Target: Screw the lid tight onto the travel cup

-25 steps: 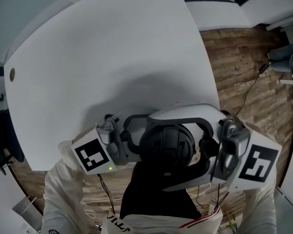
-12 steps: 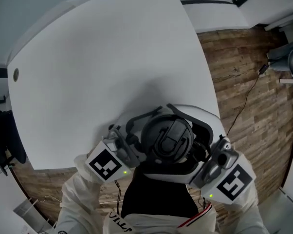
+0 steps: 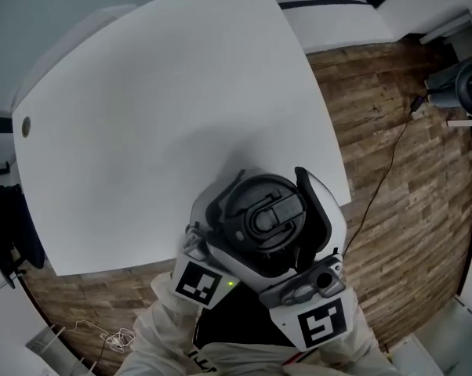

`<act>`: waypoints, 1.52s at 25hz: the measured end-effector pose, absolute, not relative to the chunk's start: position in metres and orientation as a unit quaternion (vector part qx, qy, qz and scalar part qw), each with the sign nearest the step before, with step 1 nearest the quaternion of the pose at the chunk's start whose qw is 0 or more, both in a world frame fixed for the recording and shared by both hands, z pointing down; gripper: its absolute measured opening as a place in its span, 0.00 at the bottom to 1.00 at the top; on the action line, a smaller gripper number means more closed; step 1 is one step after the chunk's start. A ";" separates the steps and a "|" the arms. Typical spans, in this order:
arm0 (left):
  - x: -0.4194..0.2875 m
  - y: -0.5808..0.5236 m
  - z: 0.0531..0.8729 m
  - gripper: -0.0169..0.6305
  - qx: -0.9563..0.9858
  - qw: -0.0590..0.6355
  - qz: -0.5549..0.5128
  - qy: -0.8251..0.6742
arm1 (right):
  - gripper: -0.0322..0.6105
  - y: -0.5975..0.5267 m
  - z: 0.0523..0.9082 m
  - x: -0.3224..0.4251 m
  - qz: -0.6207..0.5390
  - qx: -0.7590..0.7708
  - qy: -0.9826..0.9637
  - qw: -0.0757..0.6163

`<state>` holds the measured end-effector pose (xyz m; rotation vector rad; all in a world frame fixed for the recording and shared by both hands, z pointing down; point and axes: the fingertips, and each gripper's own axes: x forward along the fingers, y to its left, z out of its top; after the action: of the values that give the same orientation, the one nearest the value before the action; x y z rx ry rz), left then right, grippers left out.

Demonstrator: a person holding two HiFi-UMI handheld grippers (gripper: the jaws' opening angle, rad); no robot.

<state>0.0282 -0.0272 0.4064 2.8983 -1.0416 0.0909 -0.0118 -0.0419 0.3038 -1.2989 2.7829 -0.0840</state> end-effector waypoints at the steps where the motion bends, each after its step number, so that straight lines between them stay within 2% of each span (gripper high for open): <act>1: 0.028 -0.027 0.406 0.62 0.943 0.030 0.030 -0.330 | 0.76 -0.042 0.303 -0.012 -0.028 -0.414 0.909 0.038; 7: 0.031 -0.020 0.404 0.62 0.972 0.023 0.033 -0.232 | 0.77 -0.026 0.296 -0.005 -0.064 -0.289 0.953 0.062; 15: 0.025 -0.010 0.408 0.62 0.998 0.035 0.047 -0.035 | 0.77 -0.008 0.305 -0.021 -0.061 0.017 0.997 -0.034; 19: 0.022 -0.005 0.406 0.62 0.998 0.042 0.048 0.013 | 0.77 0.000 0.310 -0.038 -0.045 0.097 0.993 -0.058; 24: 0.024 -0.003 0.406 0.63 0.998 0.046 0.044 0.018 | 0.76 0.004 0.310 -0.040 -0.024 0.097 0.994 -0.050; 38: 0.025 -0.007 0.408 0.63 0.993 0.052 0.036 -0.096 | 0.77 -0.014 0.302 -0.033 -0.026 -0.124 0.992 0.019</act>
<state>0.0245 -0.0070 0.4082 3.0213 -0.2916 0.1089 -0.0325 -0.0143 0.3025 -0.3859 3.0775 -0.0800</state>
